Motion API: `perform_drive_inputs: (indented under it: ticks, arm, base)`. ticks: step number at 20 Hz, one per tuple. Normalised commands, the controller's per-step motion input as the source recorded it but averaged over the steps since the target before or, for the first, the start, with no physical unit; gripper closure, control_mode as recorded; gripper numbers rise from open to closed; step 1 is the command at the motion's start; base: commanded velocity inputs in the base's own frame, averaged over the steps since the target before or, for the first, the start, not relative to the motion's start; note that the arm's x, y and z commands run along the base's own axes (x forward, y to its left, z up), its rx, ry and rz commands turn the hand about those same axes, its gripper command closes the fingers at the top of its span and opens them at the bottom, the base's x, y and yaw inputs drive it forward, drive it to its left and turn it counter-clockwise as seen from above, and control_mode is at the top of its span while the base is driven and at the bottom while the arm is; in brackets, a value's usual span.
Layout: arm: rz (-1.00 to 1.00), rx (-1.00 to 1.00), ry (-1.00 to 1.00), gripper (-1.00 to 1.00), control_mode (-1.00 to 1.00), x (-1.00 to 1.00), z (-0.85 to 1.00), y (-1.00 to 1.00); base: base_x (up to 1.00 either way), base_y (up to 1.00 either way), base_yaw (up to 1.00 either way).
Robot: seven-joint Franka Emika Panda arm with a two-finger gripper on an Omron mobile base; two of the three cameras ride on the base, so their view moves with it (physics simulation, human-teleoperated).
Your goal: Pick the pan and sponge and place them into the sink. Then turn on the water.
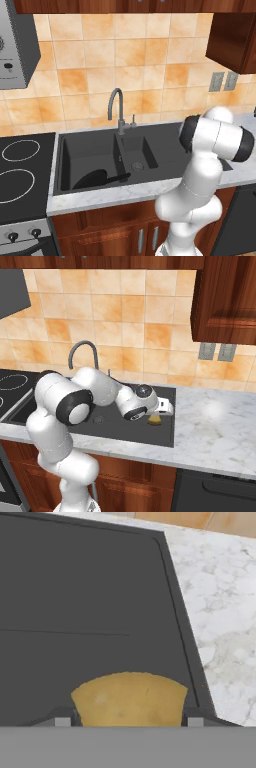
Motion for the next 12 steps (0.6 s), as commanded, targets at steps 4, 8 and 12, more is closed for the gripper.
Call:
perform_drive_inputs:
  ticks: [4, 8, 12]
  arm:
    - [0.0, -0.05, -0.04, 1.0, -1.0, -0.03, 0.3, 0.66]
    - [0.0, -0.01, -0.01, 1.0, -1.0, 0.0, 0.39, 0.58]
    - [0.0, 0.0, 0.0, 1.0, -1.0, 0.0, 0.5, 0.44]
  base:
    - [0.0, 0.0, 0.0]
    - [0.0, 0.0, 0.0]
    - [0.0, 0.0, 0.0]
